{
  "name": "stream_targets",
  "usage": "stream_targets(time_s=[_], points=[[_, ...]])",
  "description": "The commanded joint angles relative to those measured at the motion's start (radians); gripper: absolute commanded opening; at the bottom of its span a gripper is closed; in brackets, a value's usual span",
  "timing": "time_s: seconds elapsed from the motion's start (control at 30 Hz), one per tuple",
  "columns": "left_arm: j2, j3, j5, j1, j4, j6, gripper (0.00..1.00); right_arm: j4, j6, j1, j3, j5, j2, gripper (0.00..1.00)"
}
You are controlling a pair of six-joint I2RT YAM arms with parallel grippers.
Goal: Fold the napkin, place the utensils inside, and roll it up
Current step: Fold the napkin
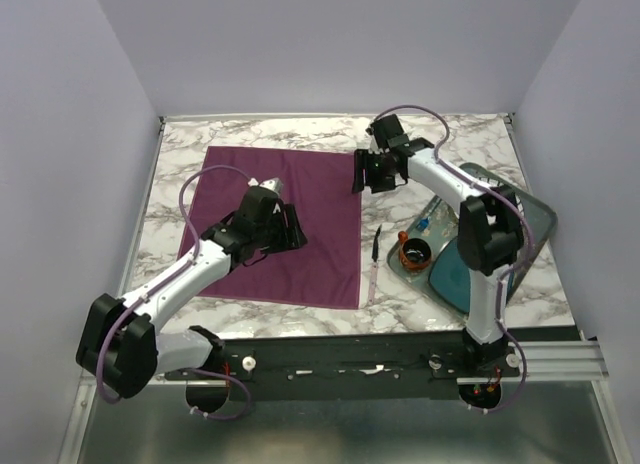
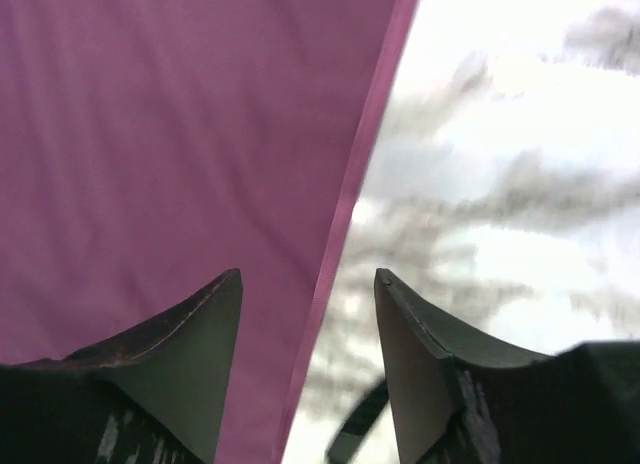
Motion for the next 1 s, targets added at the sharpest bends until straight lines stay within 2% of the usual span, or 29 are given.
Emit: stream_targets(time_s=[0.0, 0.13, 0.17, 0.23, 0.27, 0.37, 0.4, 0.47, 0.53, 0.67, 0.7, 0.73, 0.77, 0.97], points=[[-0.101, 0.012, -0.114, 0.024, -0.098, -0.046, 0.68, 0.037, -0.044, 0.086, -0.212, -0.039, -0.235, 0.68], [-0.201, -0.017, -0.153, 0.165, -0.205, -0.130, 0.70, 0.043, -0.051, 0.186, -0.345, -0.018, -0.330, 0.69], [-0.218, -0.022, -0.154, 0.255, -0.228, -0.139, 0.69, 0.046, -0.034, 0.203, -0.367, -0.021, -0.348, 0.69], [-0.270, -0.043, -0.141, 0.358, -0.271, -0.155, 0.69, 0.081, -0.020, 0.260, -0.434, -0.054, -0.390, 0.68], [-0.287, -0.054, -0.122, 0.457, -0.276, -0.159, 0.69, 0.098, 0.000, 0.280, -0.456, -0.061, -0.399, 0.68], [-0.328, -0.117, -0.018, 0.623, -0.285, -0.176, 0.68, 0.158, 0.028, 0.329, -0.501, -0.107, -0.393, 0.65], [-0.325, -0.150, 0.010, 0.724, -0.287, -0.176, 0.67, 0.170, 0.040, 0.330, -0.502, -0.113, -0.384, 0.63], [-0.314, -0.183, 0.080, 0.815, -0.288, -0.163, 0.60, 0.178, 0.037, 0.329, -0.490, -0.064, -0.353, 0.60], [-0.307, -0.215, 0.061, 0.889, -0.308, -0.153, 0.50, 0.180, 0.022, 0.327, -0.468, -0.007, -0.327, 0.54], [-0.333, -0.203, -0.030, 0.930, -0.317, -0.189, 0.50, 0.180, 0.034, 0.321, -0.432, -0.035, -0.281, 0.51], [-0.334, -0.206, -0.142, 0.936, -0.317, -0.190, 0.51, 0.192, 0.034, 0.321, -0.435, -0.059, -0.283, 0.51], [-0.330, -0.207, -0.169, 0.944, -0.325, -0.196, 0.54, 0.195, 0.032, 0.321, -0.439, -0.065, -0.284, 0.51], [-0.324, -0.207, -0.154, 0.996, -0.323, -0.195, 0.54, 0.200, 0.029, 0.321, -0.444, -0.070, -0.287, 0.51], [-0.290, -0.198, -0.220, 1.082, -0.320, -0.202, 0.55, 0.203, 0.014, 0.313, -0.484, -0.047, -0.310, 0.51]])
